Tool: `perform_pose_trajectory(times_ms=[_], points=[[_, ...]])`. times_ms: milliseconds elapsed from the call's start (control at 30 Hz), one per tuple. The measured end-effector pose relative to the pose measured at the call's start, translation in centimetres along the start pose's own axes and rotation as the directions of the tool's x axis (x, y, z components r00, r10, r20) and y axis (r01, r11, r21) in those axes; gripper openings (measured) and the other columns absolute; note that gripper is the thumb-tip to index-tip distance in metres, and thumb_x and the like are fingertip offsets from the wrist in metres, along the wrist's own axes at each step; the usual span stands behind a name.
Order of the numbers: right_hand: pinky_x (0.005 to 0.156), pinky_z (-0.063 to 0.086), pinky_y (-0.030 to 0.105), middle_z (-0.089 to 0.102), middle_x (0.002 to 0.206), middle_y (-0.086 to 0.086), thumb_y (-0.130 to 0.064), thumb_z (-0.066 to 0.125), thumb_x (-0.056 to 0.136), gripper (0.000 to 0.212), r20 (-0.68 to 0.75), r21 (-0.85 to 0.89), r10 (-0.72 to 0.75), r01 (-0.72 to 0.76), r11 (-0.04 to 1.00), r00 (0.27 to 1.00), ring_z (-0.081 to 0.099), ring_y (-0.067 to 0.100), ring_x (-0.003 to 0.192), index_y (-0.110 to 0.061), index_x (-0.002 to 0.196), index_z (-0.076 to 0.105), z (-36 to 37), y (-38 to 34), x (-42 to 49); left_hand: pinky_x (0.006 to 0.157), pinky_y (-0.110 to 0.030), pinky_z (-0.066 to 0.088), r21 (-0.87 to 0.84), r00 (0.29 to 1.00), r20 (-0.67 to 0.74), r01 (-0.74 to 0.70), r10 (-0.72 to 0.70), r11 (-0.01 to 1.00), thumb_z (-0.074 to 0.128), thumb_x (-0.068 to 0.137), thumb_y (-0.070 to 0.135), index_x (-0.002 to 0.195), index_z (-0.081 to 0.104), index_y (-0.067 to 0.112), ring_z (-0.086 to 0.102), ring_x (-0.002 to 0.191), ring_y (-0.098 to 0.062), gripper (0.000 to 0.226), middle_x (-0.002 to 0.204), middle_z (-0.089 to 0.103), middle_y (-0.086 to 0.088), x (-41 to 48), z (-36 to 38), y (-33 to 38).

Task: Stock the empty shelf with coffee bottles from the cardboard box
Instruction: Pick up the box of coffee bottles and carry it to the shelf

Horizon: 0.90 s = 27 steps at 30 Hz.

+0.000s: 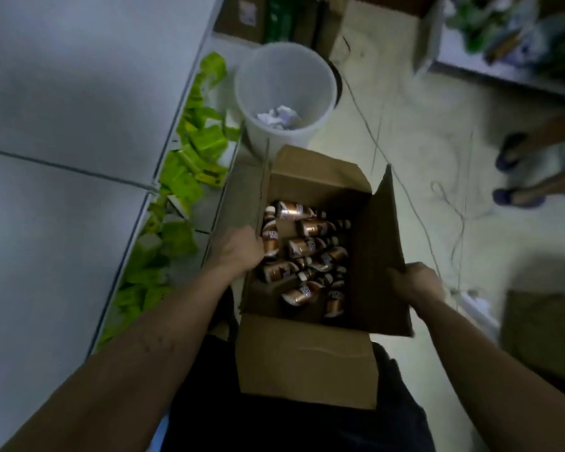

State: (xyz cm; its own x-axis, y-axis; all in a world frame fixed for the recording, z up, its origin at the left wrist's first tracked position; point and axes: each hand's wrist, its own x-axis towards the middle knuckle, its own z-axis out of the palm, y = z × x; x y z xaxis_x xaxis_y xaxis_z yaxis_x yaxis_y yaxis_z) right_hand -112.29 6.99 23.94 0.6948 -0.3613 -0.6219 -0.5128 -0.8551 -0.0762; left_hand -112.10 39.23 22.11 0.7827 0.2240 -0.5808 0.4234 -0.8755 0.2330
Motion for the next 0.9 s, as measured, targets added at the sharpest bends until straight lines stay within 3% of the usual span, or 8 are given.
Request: perform_pose_trajectory(times_ms=[100,267,367,500,633,733,800,900], points=[[0.080,0.054,0.042,0.068,0.103,0.017,-0.039,0.049,0.095,0.042,-0.080,0.109,0.088,-0.079,0.991,0.993,0.065,0.033,0.090,-0.004,0.114,0.064,4.5,2.2,-0.6,0.047,-0.027,0.030,0.014,0.997,-0.049,-0.056,0.057,0.998,0.044,0.090,0.039,0.053,0.040,0.018,0.046,0.052,-0.021,0.043,0.055,0.043,-0.001,0.7,2.6,-0.6],[0.070,0.048,0.033,0.071,0.093,0.016,-0.041,0.046,0.096,0.041,-0.213,0.230,0.133,-0.083,0.970,0.968,0.066,0.034,0.082,-0.009,0.108,0.069,13.9,6.3,1.6,0.050,-0.029,0.035,0.148,0.999,0.008,-0.044,0.043,0.988,0.044,0.093,0.041,0.055,0.048,0.016,0.051,0.054,-0.022,0.047,0.059,0.054,-0.007,2.7,10.0,-1.4],[0.060,0.043,0.028,0.067,0.076,0.010,-0.043,0.048,0.095,0.040,-0.247,0.277,0.159,-0.088,0.957,0.956,0.062,0.030,0.068,-0.012,0.098,0.072,19.4,9.3,5.3,0.055,-0.029,0.033,0.259,0.999,0.035,-0.047,0.039,0.965,0.041,0.096,0.042,0.073,0.062,0.007,0.048,0.057,-0.020,0.047,0.061,0.051,-0.006,5.8,15.0,-0.9],[0.057,0.047,0.028,0.065,0.071,0.005,-0.043,0.048,0.094,0.040,-0.233,0.303,0.149,-0.074,0.950,0.961,0.060,0.024,0.063,-0.012,0.094,0.073,26.6,12.3,10.3,0.072,-0.032,0.039,0.227,0.991,0.049,-0.135,0.127,0.964,0.041,0.097,0.042,0.112,0.062,-0.001,0.060,0.094,-0.034,0.050,0.108,0.064,-0.021,11.2,21.4,-2.6],[0.052,0.044,0.025,0.065,0.070,0.004,-0.047,0.049,0.094,0.043,-0.196,0.320,0.130,-0.062,0.945,0.972,0.059,0.020,0.059,-0.011,0.093,0.072,32.2,15.5,12.4,0.071,-0.033,0.046,0.138,0.977,0.070,-0.210,0.202,0.968,0.043,0.095,0.045,0.116,0.059,0.001,0.058,0.081,-0.027,0.051,0.102,0.064,-0.016,13.9,27.2,-7.1],[0.062,0.055,0.031,0.070,0.081,0.008,-0.047,0.053,0.092,0.042,-0.018,0.331,0.109,-0.096,0.939,0.994,0.066,0.022,0.069,-0.009,0.095,0.070,33.7,16.7,13.1,0.053,-0.028,0.040,0.133,0.971,0.023,-0.238,0.237,0.962,0.046,0.093,0.046,0.085,0.060,0.006,0.054,0.059,-0.018,0.043,0.077,0.062,-0.012,14.9,28.4,-10.5],[0.069,0.059,0.038,0.070,0.087,0.011,-0.044,0.056,0.091,0.039,0.068,0.357,0.160,-0.174,0.918,0.985,0.068,0.025,0.073,-0.008,0.098,0.067,33.1,17.1,14.1,0.050,-0.029,0.035,0.172,0.979,0.004,-0.202,0.204,0.964,0.048,0.091,0.050,0.069,0.054,0.008,0.049,0.054,-0.018,0.048,0.068,0.058,-0.013,16.5,27.9,-11.5],[0.052,0.058,0.035,0.067,0.078,0.015,-0.033,0.061,0.091,0.032,0.275,0.365,0.214,-0.307,0.879,0.937,0.068,0.028,0.062,0.000,0.089,0.060,31.5,17.3,14.5,0.060,-0.032,0.041,0.296,0.971,0.032,-0.237,0.238,0.926,0.049,0.090,0.053,0.060,0.055,0.007,0.055,0.065,-0.026,0.055,0.068,0.058,-0.013,18.9,26.0,-12.2]])
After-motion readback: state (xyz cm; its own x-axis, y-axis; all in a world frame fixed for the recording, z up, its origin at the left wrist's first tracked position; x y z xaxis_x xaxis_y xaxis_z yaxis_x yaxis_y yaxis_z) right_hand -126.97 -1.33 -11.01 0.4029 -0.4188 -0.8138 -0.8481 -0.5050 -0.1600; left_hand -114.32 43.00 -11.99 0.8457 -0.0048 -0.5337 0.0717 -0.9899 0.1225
